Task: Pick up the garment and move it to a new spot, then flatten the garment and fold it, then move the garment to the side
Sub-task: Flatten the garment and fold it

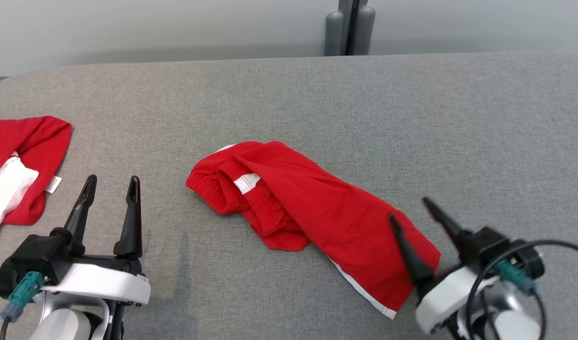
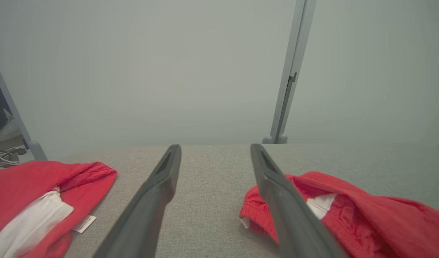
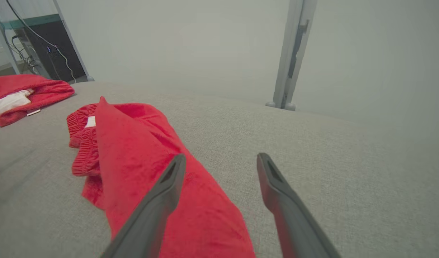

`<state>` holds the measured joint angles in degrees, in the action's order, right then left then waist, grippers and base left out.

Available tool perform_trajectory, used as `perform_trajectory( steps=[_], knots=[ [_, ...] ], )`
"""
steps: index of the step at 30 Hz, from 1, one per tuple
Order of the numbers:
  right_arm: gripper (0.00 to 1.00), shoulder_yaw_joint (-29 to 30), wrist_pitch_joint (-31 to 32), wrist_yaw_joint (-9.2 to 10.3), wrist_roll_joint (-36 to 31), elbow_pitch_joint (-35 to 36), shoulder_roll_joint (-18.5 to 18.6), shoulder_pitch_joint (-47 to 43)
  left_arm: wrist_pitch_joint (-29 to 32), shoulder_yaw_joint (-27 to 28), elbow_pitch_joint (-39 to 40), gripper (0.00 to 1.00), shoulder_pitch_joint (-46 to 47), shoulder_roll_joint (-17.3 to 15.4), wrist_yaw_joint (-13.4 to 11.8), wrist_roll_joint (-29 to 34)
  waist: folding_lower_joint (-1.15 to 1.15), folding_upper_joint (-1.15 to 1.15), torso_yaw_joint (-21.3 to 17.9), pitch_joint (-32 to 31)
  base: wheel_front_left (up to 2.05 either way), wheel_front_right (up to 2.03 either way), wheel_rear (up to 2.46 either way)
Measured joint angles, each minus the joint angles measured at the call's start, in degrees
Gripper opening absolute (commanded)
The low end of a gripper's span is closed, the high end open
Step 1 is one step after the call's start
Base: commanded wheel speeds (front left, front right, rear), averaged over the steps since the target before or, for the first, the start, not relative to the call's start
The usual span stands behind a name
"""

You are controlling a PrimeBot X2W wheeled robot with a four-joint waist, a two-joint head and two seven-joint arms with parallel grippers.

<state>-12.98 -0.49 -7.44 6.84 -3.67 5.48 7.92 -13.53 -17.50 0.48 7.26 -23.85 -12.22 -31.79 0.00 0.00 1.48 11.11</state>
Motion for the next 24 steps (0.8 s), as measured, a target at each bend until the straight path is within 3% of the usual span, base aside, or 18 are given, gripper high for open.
perform_trajectory(
  steps=[8, 16, 17, 18, 20, 21, 22, 24],
  knots=[
    [1.00, -10.09, 8.81, -0.01, 0.85, 6.80, 4.82, -7.20, 0.14, -0.07, -0.76, 1.00, 0.07, 0.20, -0.13, -0.16, 0.00, 0.00, 0.45, 0.42, 0.00, 0.00, 0.00],
    [1.00, -12.15, 13.80, -0.04, 2.11, 6.73, 7.43, -8.51, -0.11, 0.44, -1.21, 1.00, 0.27, 0.64, -0.38, -0.69, 0.00, 0.00, -0.17, 1.35, 0.00, 0.00, 0.00],
    [0.83, -12.21, 14.08, -0.04, 2.10, 6.05, 7.43, -8.11, -0.11, 0.47, -1.23, 1.00, 0.32, 0.68, -0.37, -0.76, 0.00, 0.00, -0.21, 1.50, 0.00, 0.00, 0.00],
    [0.48, -12.34, 14.07, -0.04, 2.09, 5.23, 7.39, -7.65, -0.11, 0.44, -1.37, 1.00, 0.34, 0.67, -0.36, -0.82, 0.00, 0.00, -0.26, 1.60, 0.00, 0.00, 0.00],
    [0.26, -12.66, 14.18, -0.04, 1.64, 3.54, 7.45, -6.61, -0.12, 0.43, -1.48, 1.00, 0.40, 0.59, -0.35, -0.87, 0.00, 0.00, -0.30, 1.74, 0.00, 0.00, 0.00],
    [0.07, -12.74, 14.15, -0.04, 1.68, 2.72, 7.43, -6.21, -0.12, 0.41, -1.55, 1.00, 0.53, 0.56, -0.32, -0.86, 0.00, 0.00, -0.30, 1.81, 0.00, 0.00, 0.00],
    [0.00, -12.83, 14.17, -0.04, 1.70, 1.90, 7.38, -5.81, -0.12, 0.38, -1.65, 1.00, 0.70, 0.53, -0.18, -0.86, 0.00, 0.00, -0.30, 1.88, 0.00, 0.00, 0.00],
    [0.00, -13.10, 14.57, -0.04, 2.00, 0.43, 7.49, -5.09, -0.13, 0.32, -1.79, 1.00, 1.22, 0.46, -0.18, -0.86, 0.00, 0.00, -0.24, 1.94, 0.00, 0.00, 0.00]
  ],
)
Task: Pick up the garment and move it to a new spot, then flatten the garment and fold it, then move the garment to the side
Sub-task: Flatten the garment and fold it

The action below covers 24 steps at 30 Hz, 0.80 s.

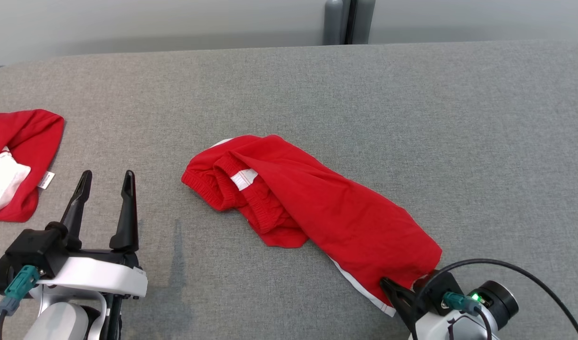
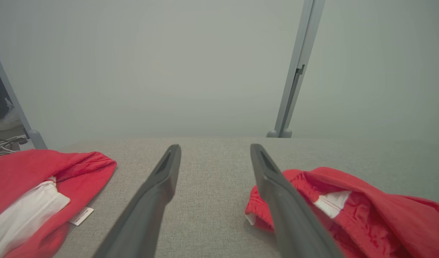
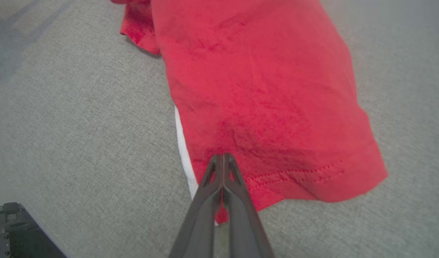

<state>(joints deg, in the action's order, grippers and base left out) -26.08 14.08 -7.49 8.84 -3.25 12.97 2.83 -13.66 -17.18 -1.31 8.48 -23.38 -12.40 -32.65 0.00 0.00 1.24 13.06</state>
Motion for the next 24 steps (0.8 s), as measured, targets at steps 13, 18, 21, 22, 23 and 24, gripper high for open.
perform_trajectory(
  steps=[13, 18, 21, 22, 23, 24],
  knots=[
    [0.00, 3.36, -5.13, 0.00, 2.15, 2.31, -1.48, 2.78, -0.30, 0.13, -0.05, 1.00, 0.14, -0.33, -0.03, 0.01, 0.00, 0.00, -0.46, -0.17, 0.00, 0.00, 0.00],
    [0.00, 7.38, -9.24, 0.00, 2.14, 5.38, -3.43, 4.46, -0.32, 0.07, 0.01, 1.00, 0.16, -0.51, -0.14, 0.01, 0.00, 0.00, -0.73, -0.47, 0.00, 0.00, 0.00],
    [0.00, 11.09, -12.85, 0.00, 1.69, 7.33, -5.06, 6.04, -0.29, 0.02, 0.10, 1.00, 0.21, -0.68, -0.21, 0.00, 0.00, 0.00, -0.84, -0.73, 0.00, 0.00, 0.00],
    [0.23, 12.27, -13.96, 0.00, 1.55, 7.92, -5.64, 6.50, -0.21, -0.02, 0.14, 1.00, 0.22, -0.68, -0.22, 0.00, 0.00, 0.00, -0.85, -0.86, 0.00, 0.00, 0.00],
    [0.64, 13.40, -14.88, 0.00, 1.22, 8.12, -6.00, 6.88, -0.21, -0.11, 0.18, 1.00, 0.23, -0.69, -0.22, 0.00, 0.00, 0.00, -0.85, -1.03, 0.00, 0.00, 0.00],
    [1.00, 14.59, -15.43, 0.00, 1.22, 8.11, -6.38, 7.21, -0.09, -0.20, 0.23, 1.00, 0.23, -0.69, -0.23, 0.00, 0.00, 0.00, -0.83, -1.19, 0.00, 0.00, 0.00]
  ],
)
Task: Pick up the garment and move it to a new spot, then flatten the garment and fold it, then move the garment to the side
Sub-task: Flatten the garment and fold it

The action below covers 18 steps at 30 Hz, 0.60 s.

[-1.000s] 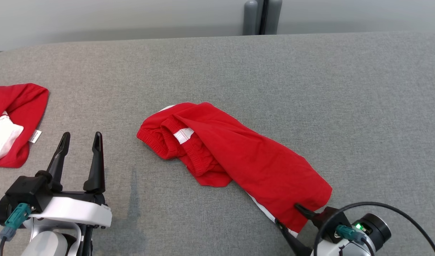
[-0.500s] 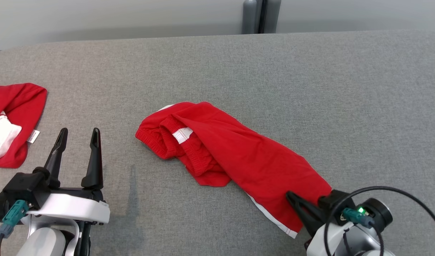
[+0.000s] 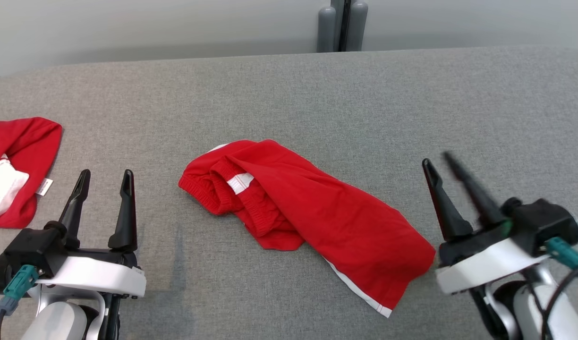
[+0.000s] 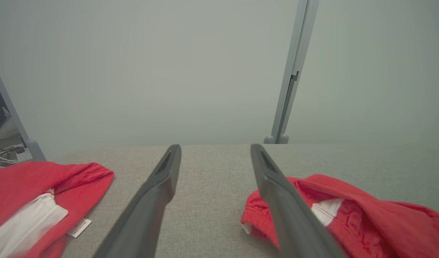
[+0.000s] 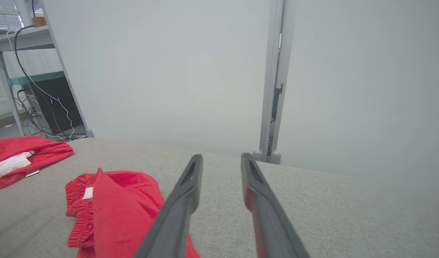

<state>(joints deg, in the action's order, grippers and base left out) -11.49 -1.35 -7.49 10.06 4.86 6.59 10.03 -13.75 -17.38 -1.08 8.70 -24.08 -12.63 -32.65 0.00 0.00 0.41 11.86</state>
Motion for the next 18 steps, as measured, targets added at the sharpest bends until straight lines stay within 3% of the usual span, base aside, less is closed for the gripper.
perform_trajectory(
  steps=[11, 18],
  knots=[
    [1.00, 13.33, -3.05, 0.00, -1.80, -1.56, -2.54, -0.17, 0.23, -1.78, 0.40, 1.00, -0.71, 0.91, -0.02, -0.11, 0.00, 0.00, 0.95, -2.64, 0.00, 0.00, 0.00],
    [1.00, 15.16, -2.87, 0.00, -1.27, -2.92, -2.85, -1.64, 0.67, -2.72, 0.20, 1.00, -1.52, 0.99, 0.04, -0.23, 0.00, 0.00, 1.09, -3.73, 0.00, 0.00, 0.00]
  ],
)
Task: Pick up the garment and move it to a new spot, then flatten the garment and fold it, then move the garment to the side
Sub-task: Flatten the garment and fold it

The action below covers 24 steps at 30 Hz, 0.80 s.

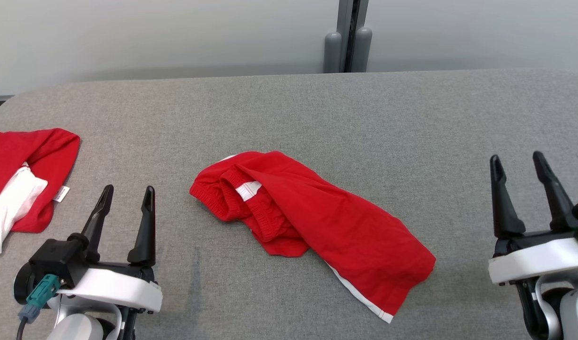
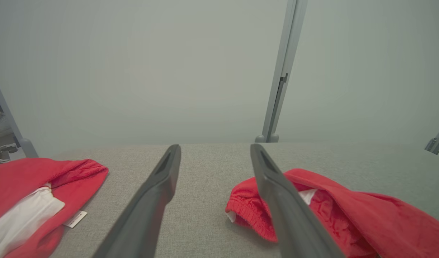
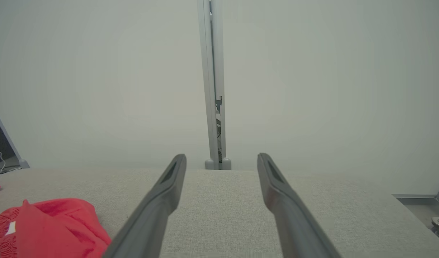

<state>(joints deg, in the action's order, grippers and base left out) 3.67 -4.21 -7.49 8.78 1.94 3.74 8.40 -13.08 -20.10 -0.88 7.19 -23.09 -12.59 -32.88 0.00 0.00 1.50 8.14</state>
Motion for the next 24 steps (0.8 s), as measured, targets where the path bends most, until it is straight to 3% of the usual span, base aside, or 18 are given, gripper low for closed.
perform_trajectory(
  steps=[15, 24],
  knots=[
    [1.00, -0.93, 0.15, 0.00, 0.76, -1.00, -0.18, -0.44, 0.01, -0.33, -0.31, 1.00, -0.29, -0.35, 0.00, -0.04, 0.00, 0.00, -0.25, 0.09, 0.00, 0.00, 0.00],
    [1.00, -14.11, 4.94, 0.00, -0.26, -1.46, 2.45, -1.53, -0.13, -0.13, -1.00, 1.00, 0.16, -0.48, 0.00, -0.52, 0.00, 0.00, 0.10, 0.72, 0.00, 0.00, 0.00]
  ],
)
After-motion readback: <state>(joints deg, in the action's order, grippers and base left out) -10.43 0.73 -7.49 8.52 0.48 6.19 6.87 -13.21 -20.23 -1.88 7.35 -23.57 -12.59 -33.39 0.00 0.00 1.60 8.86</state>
